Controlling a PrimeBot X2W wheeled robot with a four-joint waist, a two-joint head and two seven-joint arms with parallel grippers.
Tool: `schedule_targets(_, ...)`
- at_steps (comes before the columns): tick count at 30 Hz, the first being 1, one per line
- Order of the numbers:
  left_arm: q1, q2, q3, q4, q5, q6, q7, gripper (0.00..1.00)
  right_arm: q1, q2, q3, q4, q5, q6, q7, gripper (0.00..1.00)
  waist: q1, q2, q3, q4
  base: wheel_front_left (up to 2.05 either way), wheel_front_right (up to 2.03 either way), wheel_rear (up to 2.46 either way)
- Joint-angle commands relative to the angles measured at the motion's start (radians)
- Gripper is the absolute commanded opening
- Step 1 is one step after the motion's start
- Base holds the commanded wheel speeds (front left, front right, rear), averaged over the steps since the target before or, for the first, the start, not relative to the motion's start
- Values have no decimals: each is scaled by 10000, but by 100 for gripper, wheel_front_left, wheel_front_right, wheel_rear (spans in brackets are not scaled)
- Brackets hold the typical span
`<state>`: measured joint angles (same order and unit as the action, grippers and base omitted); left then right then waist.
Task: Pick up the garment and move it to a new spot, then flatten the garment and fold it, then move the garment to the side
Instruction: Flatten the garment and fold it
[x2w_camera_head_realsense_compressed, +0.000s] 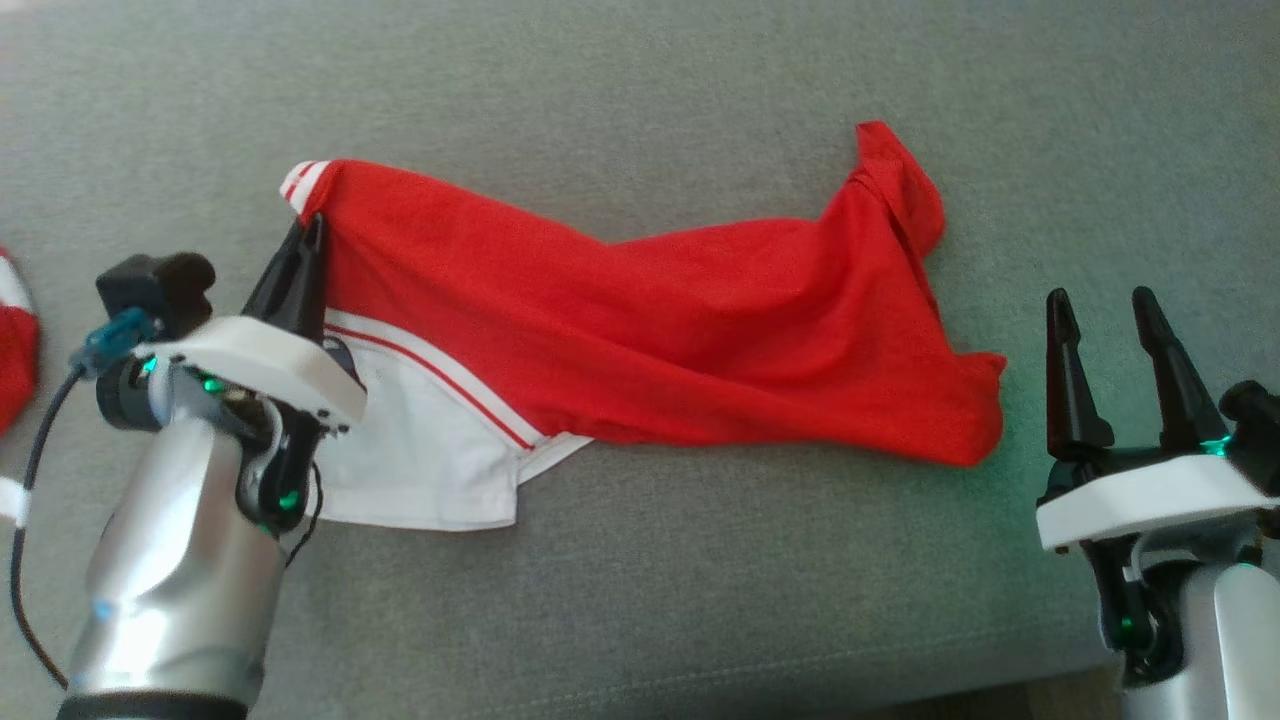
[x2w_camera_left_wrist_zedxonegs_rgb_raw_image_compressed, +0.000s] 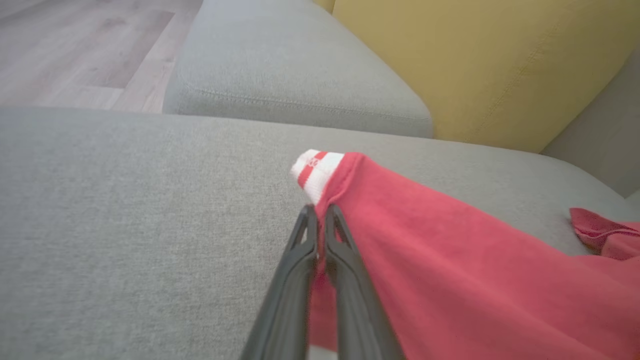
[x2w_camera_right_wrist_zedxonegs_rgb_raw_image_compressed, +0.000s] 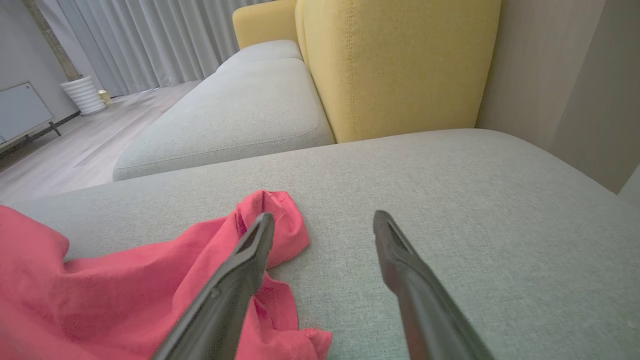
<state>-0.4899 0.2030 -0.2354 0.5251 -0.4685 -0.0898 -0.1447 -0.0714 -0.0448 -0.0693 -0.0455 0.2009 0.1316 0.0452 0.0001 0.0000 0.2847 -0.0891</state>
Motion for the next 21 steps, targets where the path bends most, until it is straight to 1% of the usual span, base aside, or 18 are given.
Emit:
schedule_targets(1, -667, 181, 433, 467, -124, -126, -234, 9, -296, -54, 169, -264, -23, -9, -158, 100, -1, 0, 193, -205, 0, 0, 0)
schedule_targets(2, -816, 167, 430, 858, -159, -149, -284, 61, -311, -54, 153, -237, -45, -9, -186, 100, -1, 0, 185, -225, 0, 0, 0)
schedule_targets(3, -935, 172, 409, 1169, -150, -167, -371, 100, -325, -54, 144, -223, -75, -9, -214, 100, -1, 0, 176, -248, 0, 0, 0)
schedule_targets(5, -1060, 183, 337, 1559, -38, -192, -660, 100, -327, -54, 122, -207, -151, -9, -260, 100, -1, 0, 110, -249, 0, 0, 0)
schedule_targets(8, -1024, 189, 304, 1709, 145, -136, -925, 100, -312, -54, 118, -221, -267, -9, -281, 100, -1, 0, -6, -207, 0, 0, 0)
schedule_targets(11, -686, 174, 389, 1414, 465, 146, -1130, 100, -269, -54, 243, -293, -444, -9, -254, 100, -1, 0, -213, -83, 0, 0, 0)
schedule_targets(13, -314, 166, 544, 705, 767, 407, -1159, 100, -237, -54, 374, -367, -569, -9, -205, 100, -1, 0, -368, 33, 0, 0, 0)
schedule_targets(16, 592, 106, 801, -878, 1337, 787, -1166, 100, -190, -54, 600, -451, -733, -9, -93, 100, -1, 0, -604, 221, 0, 0, 0)
schedule_targets(21, 2254, -1, 1057, -3092, 2003, 1191, -1168, 100, -127, -54, 1036, -395, -915, -9, 90, 100, -1, 0, -1000, 469, 0, 0, 0)
